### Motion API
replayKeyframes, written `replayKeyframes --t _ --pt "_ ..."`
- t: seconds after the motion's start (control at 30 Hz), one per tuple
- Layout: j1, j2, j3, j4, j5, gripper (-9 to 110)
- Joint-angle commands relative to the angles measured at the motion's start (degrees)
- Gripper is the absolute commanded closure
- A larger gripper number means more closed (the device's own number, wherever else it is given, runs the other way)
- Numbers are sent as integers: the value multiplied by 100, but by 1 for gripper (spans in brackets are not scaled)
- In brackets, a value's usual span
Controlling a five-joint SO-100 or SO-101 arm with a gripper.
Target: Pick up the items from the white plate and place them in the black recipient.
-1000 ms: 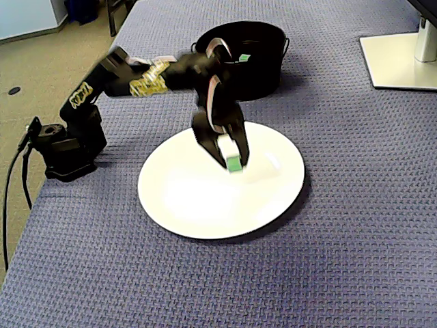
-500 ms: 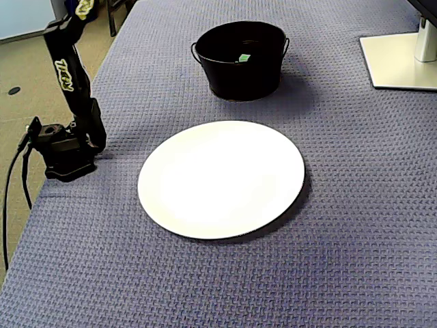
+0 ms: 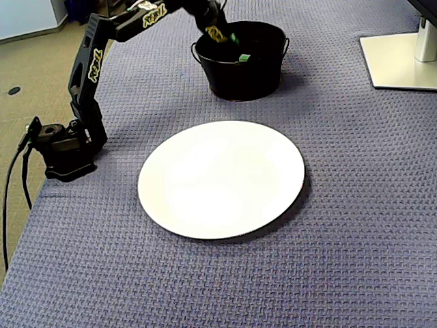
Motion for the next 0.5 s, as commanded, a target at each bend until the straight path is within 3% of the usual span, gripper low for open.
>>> replayKeyframes --t 0.0,0.27,0.47 --pt "-149 211 9 114 -202 73" --pt "729 2637 -721 1397 -1327 73" --pt "2373 5651 1521 800 -3006 77"
